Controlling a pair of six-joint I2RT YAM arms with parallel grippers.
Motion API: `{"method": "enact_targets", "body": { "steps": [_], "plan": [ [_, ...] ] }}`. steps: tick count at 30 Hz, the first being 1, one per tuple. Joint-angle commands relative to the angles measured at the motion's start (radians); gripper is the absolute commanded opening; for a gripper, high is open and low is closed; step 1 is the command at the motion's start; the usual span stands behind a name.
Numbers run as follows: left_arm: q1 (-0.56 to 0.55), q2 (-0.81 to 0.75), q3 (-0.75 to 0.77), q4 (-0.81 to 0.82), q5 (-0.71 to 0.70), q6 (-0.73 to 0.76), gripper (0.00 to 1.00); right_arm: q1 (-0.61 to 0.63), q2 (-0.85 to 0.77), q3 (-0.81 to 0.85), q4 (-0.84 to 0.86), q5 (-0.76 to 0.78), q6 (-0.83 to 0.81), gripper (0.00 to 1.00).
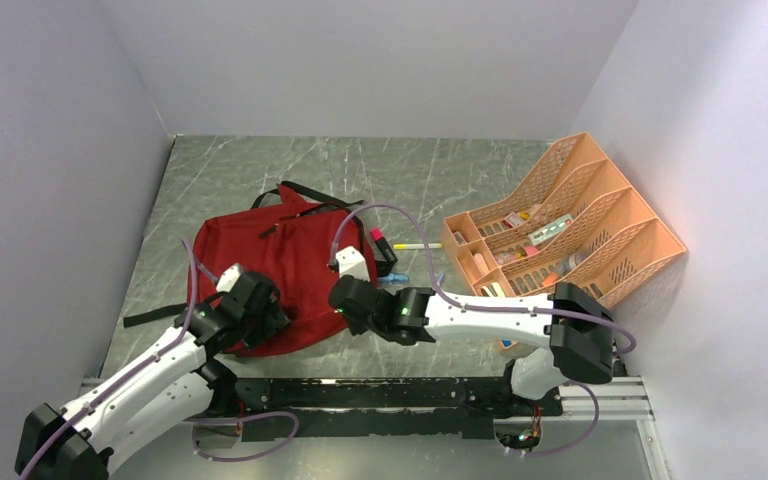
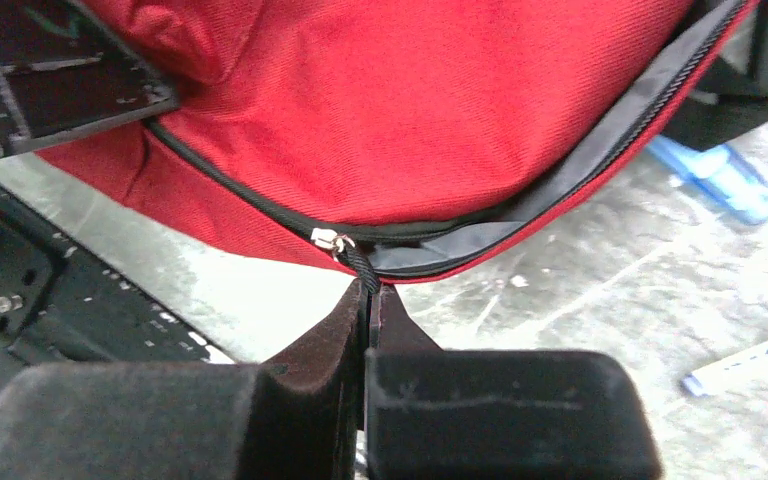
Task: Pack the student bag
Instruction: Zip the student bag at the center of the board.
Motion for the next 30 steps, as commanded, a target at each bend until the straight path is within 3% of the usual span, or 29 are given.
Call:
{"method": "enact_targets", "body": {
  "steps": [1,14,24,30],
  "plan": [
    [0.005,-0.007,-0.006,-0.032,-0.054,-0.002,0.63,-0.055,-0.034,0.023,-0.105,0.073,-0.082,0.0],
    [0.005,0.002,0.015,-0.028,-0.064,0.024,0.62,-0.241,-0.113,0.017,-0.107,0.077,-0.189,0.0],
    [0.005,-0.054,0.223,0.138,0.075,0.397,0.61,-0.276,-0.138,-0.052,0.011,-0.091,-0.183,0.0],
    [0.0,-0.032,0.241,0.338,0.292,0.645,0.63,-0.344,-0.155,-0.081,0.083,-0.248,-0.189,0.0]
  ]
}}
